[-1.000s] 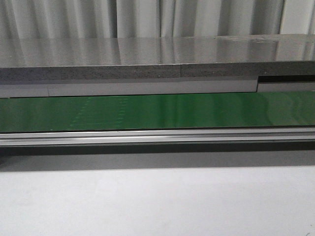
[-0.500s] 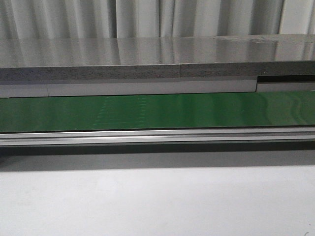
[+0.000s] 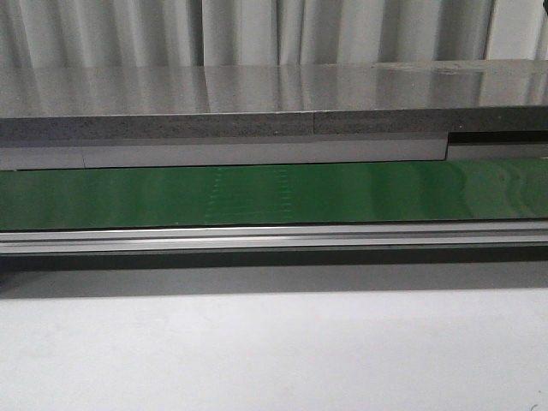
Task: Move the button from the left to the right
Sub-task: 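Release the button in the green tray and raise the right gripper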
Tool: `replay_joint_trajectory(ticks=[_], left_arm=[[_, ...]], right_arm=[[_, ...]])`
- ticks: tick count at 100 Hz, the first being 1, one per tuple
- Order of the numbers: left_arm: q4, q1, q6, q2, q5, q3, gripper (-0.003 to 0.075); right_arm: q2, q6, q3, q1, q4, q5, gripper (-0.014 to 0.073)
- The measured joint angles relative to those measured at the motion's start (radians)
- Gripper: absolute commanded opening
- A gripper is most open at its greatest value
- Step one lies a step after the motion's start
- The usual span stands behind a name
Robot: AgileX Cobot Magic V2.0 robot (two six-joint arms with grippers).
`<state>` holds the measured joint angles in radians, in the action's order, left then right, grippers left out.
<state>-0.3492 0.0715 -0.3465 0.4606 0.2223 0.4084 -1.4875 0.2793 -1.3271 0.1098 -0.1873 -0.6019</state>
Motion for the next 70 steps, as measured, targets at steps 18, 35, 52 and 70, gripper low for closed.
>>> replay_joint_trajectory(ticks=[18, 35, 52, 70], left_arm=[[0.000, 0.000, 0.000, 0.000, 0.000, 0.000, -0.0020], [0.000, 0.000, 0.000, 0.000, 0.000, 0.000, -0.0020], [0.000, 0.000, 0.000, 0.000, 0.000, 0.000, -0.0020], [0.000, 0.000, 0.000, 0.000, 0.000, 0.000, -0.0020]], right_arm=[[0.126, 0.000, 0.122, -0.019, -0.012, 0.055, 0.0468], [0.286, 0.000, 0.294, -0.019, -0.017, 0.129, 0.0468], [0.462, 0.000, 0.475, -0.019, -0.017, 0.190, 0.0468], [0.660, 0.000, 0.643, -0.019, -0.017, 0.207, 0.0468]])
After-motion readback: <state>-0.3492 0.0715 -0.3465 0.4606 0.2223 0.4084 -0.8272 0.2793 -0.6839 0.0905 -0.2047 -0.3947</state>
